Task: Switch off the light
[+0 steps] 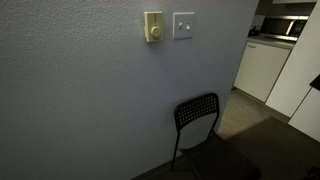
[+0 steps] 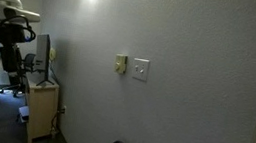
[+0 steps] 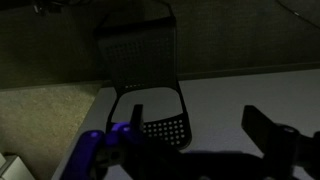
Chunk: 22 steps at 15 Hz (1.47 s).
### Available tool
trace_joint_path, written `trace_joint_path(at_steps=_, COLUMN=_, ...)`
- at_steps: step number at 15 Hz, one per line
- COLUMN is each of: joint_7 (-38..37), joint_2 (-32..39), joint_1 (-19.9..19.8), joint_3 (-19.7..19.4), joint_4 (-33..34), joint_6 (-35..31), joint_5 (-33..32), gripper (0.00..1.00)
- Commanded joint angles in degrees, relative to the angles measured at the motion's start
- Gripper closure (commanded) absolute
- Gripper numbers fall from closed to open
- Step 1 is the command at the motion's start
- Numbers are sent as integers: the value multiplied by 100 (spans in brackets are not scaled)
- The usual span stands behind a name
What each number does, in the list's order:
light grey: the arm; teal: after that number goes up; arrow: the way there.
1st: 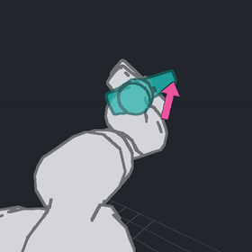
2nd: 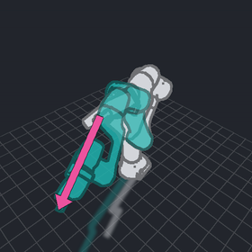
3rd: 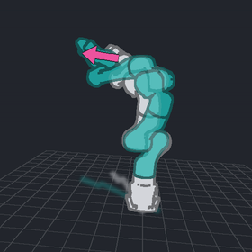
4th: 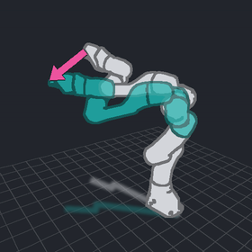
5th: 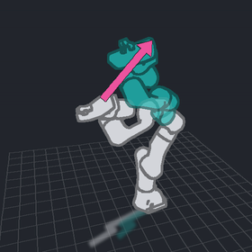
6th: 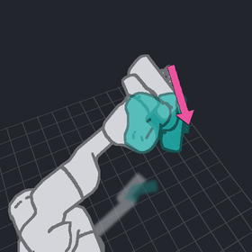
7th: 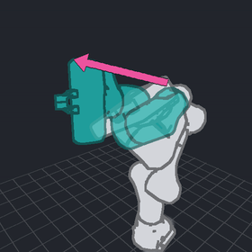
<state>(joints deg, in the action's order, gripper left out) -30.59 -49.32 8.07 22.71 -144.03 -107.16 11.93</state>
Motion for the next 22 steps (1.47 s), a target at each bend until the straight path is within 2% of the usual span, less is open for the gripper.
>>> trace_joint_path(at_steps=1, joint_7=7, joint_2=1, joint_1=-12, joint_3=4, joint_4=14, joint_6=16, joint_5=3, gripper=0)
trace_joint_path(at_steps=9, joint_7=1335, joint_2=1004, joint_1=23, joint_3=-132, joint_4=625, joint_6=180, joint_5=-778, gripper=0)
trace_joint_path(at_steps=20, joint_7=3583, joint_2=3147, joint_1=237, joint_3=-348, joint_4=2673, joint_6=884, joint_5=-2647, gripper=0)
trace_joint_path(at_steps=21, joint_7=3103, joint_2=2739, joint_1=259, joint_3=-369, joint_4=2178, joint_6=607, joint_5=-2525, gripper=0)
trace_joint_path(at_steps=22, joint_7=3266, joint_2=2894, joint_1=287, joint_3=-388, joint_4=2361, joint_6=669, joint_5=-2585, gripper=0)
